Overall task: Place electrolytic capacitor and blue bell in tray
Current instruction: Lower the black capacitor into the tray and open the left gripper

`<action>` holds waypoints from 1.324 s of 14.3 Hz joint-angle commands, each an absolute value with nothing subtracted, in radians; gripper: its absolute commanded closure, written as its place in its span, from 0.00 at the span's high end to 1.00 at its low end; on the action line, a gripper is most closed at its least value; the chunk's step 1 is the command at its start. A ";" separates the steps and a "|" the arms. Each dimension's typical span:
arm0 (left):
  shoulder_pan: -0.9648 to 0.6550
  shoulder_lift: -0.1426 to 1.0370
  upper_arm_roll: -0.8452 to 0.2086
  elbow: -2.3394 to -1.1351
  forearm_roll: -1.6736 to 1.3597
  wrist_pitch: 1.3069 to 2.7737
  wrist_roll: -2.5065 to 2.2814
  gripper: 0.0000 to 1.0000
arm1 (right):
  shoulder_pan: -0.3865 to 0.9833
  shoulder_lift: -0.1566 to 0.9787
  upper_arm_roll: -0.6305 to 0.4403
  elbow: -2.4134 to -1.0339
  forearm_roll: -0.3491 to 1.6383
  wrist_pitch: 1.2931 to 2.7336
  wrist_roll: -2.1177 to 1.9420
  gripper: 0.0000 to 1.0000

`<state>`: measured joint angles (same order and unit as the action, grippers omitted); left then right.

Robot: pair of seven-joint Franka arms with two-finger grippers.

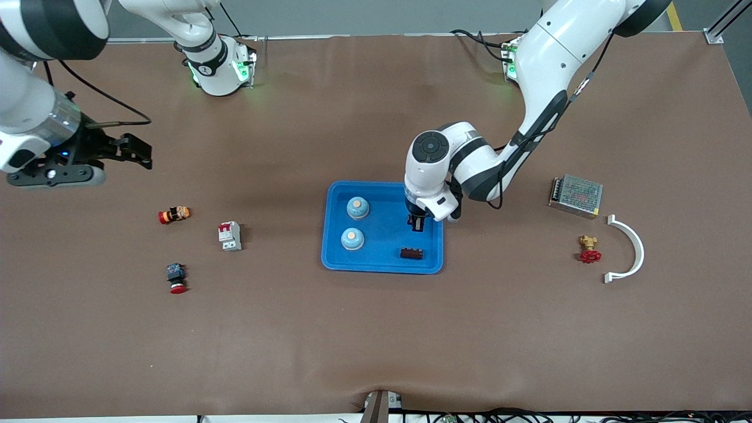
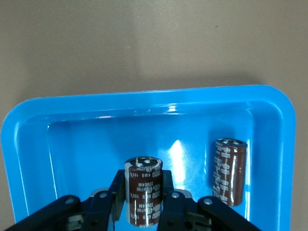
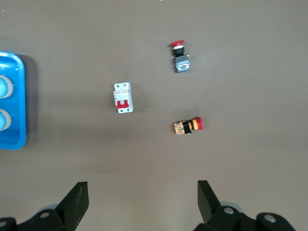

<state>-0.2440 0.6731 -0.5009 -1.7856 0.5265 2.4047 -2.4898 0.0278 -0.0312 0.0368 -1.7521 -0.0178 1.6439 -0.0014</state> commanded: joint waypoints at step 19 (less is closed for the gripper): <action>-0.249 0.713 -0.489 -1.827 0.718 2.444 -2.594 1.00 | -0.097 -0.041 0.052 -1.683 0.009 1.601 -0.061 1.00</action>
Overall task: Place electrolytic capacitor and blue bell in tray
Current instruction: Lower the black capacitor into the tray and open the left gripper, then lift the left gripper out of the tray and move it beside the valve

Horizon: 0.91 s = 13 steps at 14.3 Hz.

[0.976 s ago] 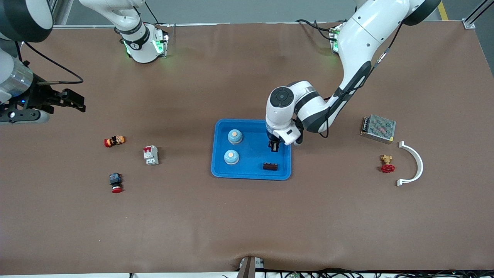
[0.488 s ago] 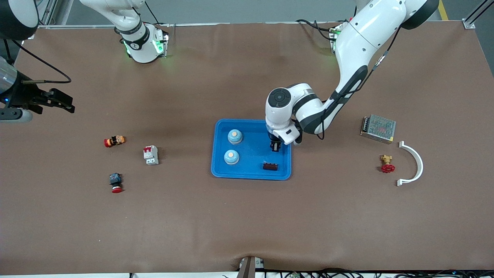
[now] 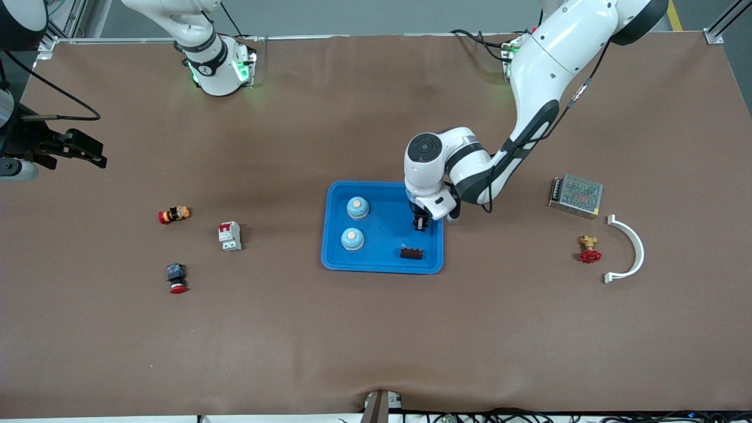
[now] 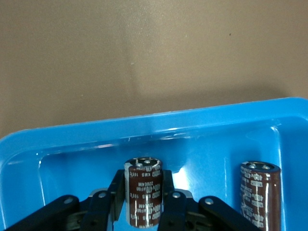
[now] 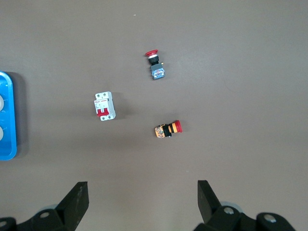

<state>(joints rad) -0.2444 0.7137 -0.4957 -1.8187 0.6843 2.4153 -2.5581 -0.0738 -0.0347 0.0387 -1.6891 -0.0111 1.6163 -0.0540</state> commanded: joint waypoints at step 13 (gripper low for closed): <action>-0.166 0.647 -0.581 -1.824 0.677 2.316 -2.528 1.00 | -0.097 -0.041 0.052 -1.667 0.006 1.601 -0.067 1.00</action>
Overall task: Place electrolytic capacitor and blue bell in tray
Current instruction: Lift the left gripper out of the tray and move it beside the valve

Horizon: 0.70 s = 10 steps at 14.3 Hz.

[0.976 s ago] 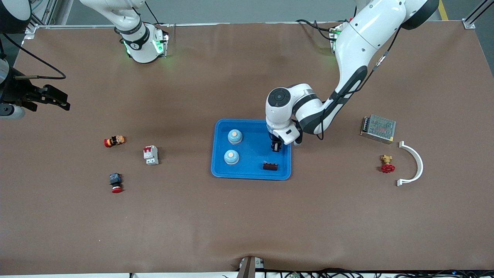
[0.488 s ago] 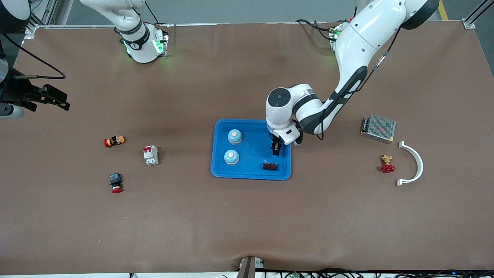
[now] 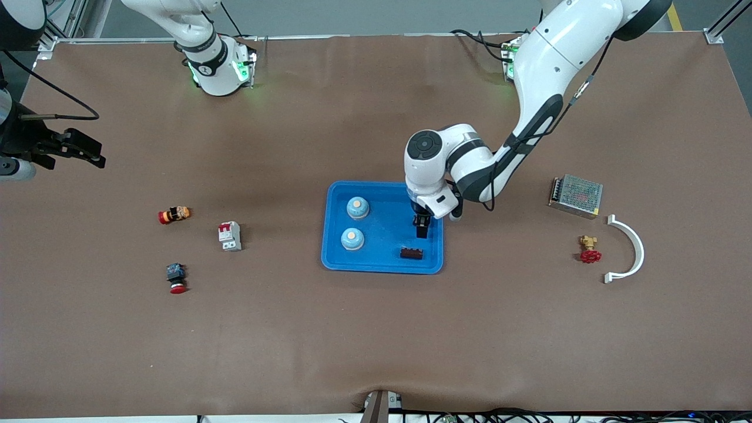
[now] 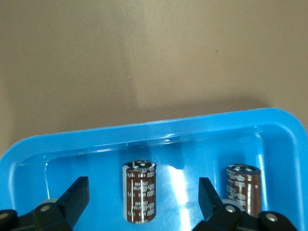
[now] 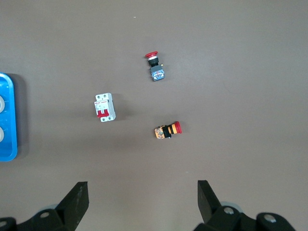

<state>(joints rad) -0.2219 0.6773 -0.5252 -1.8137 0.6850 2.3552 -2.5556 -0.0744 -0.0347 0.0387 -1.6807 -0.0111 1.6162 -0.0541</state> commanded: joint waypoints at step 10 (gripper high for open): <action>0.170 0.649 -0.699 -1.773 0.657 2.220 -2.123 1.00 | -0.097 -0.041 0.052 -1.667 0.002 1.601 -0.067 1.00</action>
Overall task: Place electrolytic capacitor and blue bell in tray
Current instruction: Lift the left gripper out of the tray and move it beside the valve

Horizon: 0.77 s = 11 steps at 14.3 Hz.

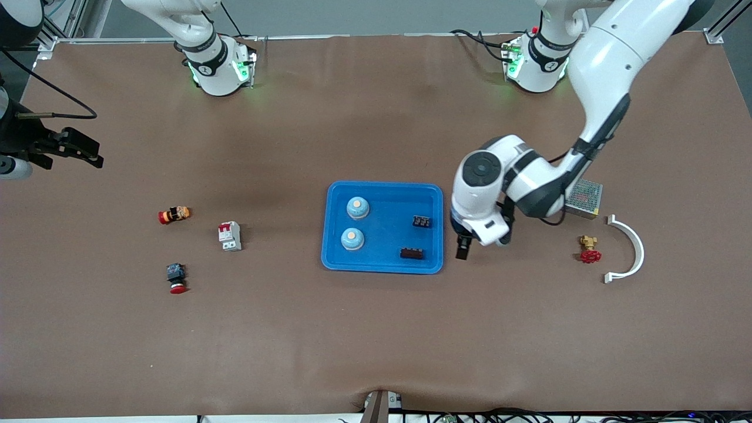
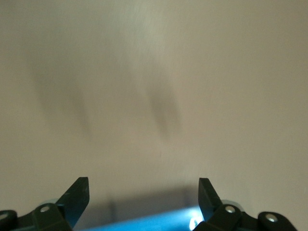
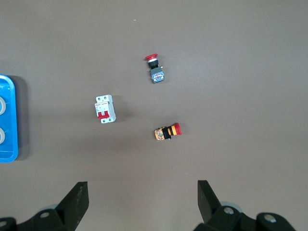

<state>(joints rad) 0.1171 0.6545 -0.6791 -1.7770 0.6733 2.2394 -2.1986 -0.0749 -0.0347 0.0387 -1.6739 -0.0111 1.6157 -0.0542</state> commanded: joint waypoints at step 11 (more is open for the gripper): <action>0.435 0.669 -0.687 -1.730 0.681 2.227 -1.498 1.00 | -0.098 -0.041 0.052 -1.661 0.002 1.601 -0.068 1.00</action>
<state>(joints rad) 0.3912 0.6552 -0.6745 -1.7537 0.6726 2.2381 -1.6108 -0.0749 -0.0347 0.0387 -1.6730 -0.0111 1.6157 -0.0543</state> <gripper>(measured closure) 0.000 0.000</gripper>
